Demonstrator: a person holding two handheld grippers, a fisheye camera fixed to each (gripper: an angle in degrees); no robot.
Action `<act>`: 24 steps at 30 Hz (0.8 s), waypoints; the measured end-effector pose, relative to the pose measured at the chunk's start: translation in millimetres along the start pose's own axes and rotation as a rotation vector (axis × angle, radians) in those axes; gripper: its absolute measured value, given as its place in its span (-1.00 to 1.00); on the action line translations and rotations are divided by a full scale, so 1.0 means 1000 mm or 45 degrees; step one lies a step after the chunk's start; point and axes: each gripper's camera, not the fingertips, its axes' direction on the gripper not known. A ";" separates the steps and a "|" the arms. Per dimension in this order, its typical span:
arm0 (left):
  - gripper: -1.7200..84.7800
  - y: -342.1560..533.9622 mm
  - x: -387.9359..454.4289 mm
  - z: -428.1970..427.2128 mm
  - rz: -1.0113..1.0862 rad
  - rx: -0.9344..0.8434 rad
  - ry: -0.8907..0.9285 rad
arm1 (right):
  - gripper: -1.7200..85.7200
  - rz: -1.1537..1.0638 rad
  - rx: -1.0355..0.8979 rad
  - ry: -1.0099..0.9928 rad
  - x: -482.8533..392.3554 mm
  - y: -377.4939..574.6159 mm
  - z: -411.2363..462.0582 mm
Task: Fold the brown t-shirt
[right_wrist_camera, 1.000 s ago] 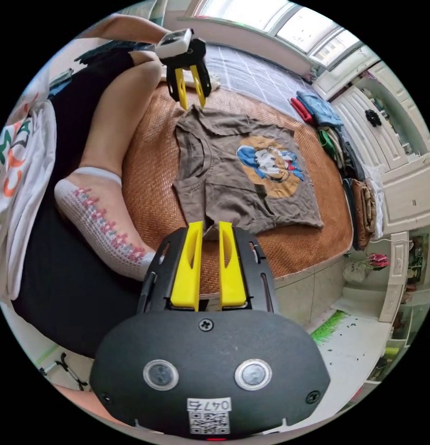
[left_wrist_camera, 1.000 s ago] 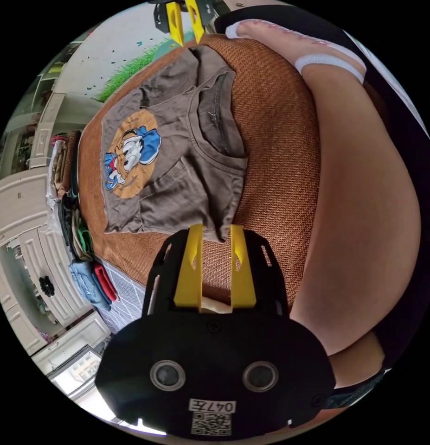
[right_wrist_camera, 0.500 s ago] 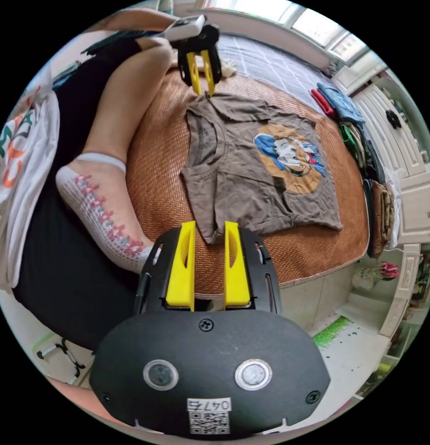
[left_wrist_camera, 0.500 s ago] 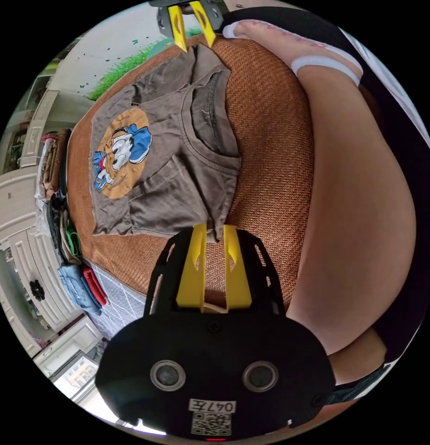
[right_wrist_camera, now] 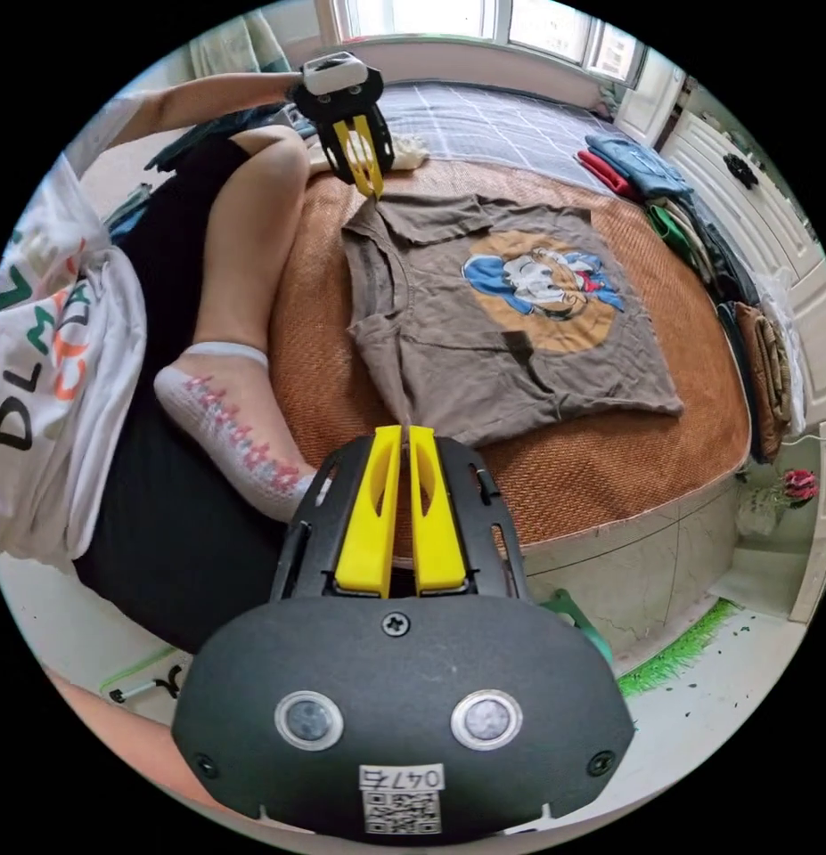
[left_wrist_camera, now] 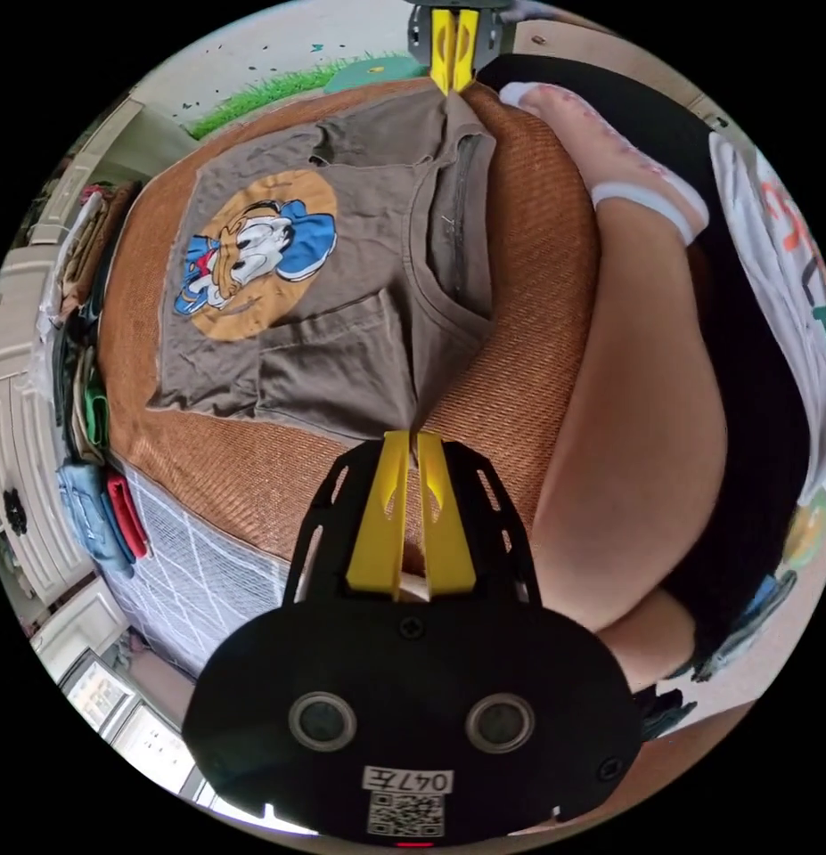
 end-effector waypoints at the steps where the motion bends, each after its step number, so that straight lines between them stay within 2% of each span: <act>1: -0.98 0.004 -0.003 -0.001 0.000 0.008 0.036 | -0.96 -0.007 0.010 -0.018 -0.001 0.002 -0.007; 7: -0.97 0.050 -0.032 -0.010 0.006 0.187 0.288 | -0.96 -0.041 0.059 -0.116 -0.005 0.021 -0.066; 10: -0.97 0.067 -0.082 0.009 -0.049 0.260 0.342 | -0.96 0.044 0.103 -0.086 0.025 0.028 -0.081; 14: -0.97 0.074 -0.205 0.062 -0.178 0.271 0.495 | -0.96 0.232 0.144 -0.041 0.105 0.033 -0.087; 18: -0.97 0.069 -0.332 0.145 -0.330 0.207 0.692 | -0.96 0.387 0.103 -0.136 0.195 0.033 -0.065; 24: -0.96 0.085 -0.417 0.249 -0.442 0.130 0.855 | -0.96 0.510 0.022 -0.248 0.273 0.040 -0.027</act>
